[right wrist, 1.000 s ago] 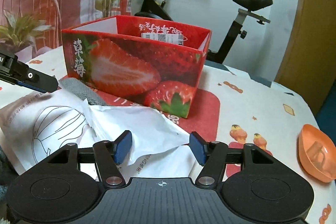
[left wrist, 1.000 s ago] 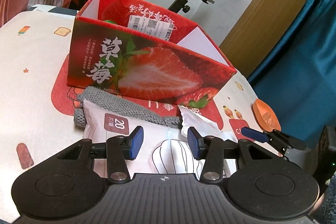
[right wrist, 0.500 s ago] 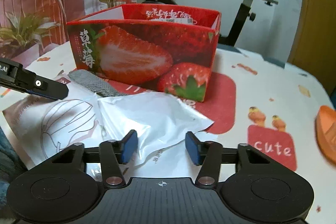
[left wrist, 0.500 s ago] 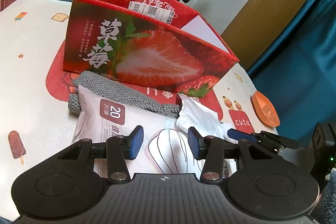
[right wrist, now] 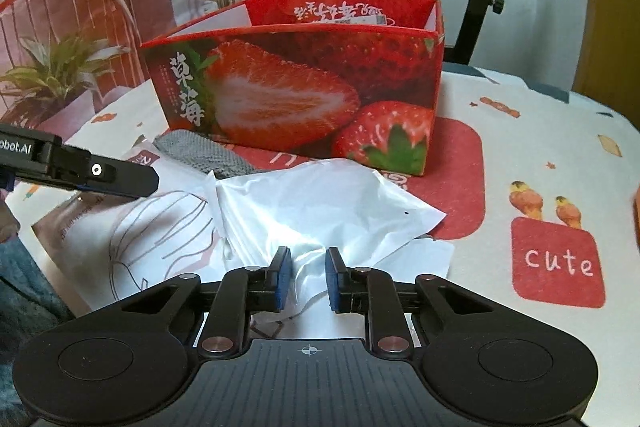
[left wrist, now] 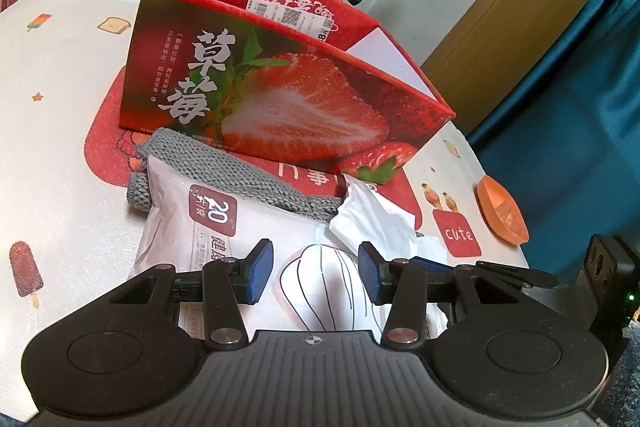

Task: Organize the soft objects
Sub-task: 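Move both grippers down to the crumpled white packet on the pile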

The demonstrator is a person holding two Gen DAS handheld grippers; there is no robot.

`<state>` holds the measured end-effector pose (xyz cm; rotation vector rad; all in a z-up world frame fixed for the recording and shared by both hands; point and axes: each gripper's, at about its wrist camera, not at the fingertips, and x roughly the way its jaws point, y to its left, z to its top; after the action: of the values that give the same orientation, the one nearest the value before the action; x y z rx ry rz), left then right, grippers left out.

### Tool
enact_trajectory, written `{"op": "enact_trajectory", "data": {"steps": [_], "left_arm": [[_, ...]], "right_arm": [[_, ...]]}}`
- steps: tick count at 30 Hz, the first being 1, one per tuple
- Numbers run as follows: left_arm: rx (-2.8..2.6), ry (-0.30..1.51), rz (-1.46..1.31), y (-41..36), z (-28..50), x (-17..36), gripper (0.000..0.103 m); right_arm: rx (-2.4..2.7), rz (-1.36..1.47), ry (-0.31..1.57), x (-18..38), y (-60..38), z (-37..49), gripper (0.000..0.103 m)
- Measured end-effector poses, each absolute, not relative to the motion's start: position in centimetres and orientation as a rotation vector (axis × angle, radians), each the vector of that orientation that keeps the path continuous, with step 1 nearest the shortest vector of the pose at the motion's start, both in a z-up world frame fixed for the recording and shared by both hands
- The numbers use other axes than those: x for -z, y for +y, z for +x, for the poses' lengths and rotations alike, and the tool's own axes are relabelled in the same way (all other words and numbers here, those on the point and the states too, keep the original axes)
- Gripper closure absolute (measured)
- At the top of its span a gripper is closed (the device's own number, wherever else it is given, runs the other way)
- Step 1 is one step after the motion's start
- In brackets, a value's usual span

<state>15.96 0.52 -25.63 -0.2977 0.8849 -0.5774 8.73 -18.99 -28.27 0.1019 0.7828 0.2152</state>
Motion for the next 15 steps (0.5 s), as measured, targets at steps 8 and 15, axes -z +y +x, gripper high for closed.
{"op": "enact_trajectory", "data": {"steps": [8, 15], "left_arm": [[0.587, 0.888, -0.298, 0.5, 16.1, 25.8, 0.054], [0.585, 0.891, -0.329, 0.8, 16.2, 25.9, 0.055]], "right_arm": [[-0.265, 0.128, 0.786, 28.0, -17.9, 9.5, 0.084], [-0.327, 0.124, 0.782, 27.7, -16.6, 10.6, 0.084]]}}
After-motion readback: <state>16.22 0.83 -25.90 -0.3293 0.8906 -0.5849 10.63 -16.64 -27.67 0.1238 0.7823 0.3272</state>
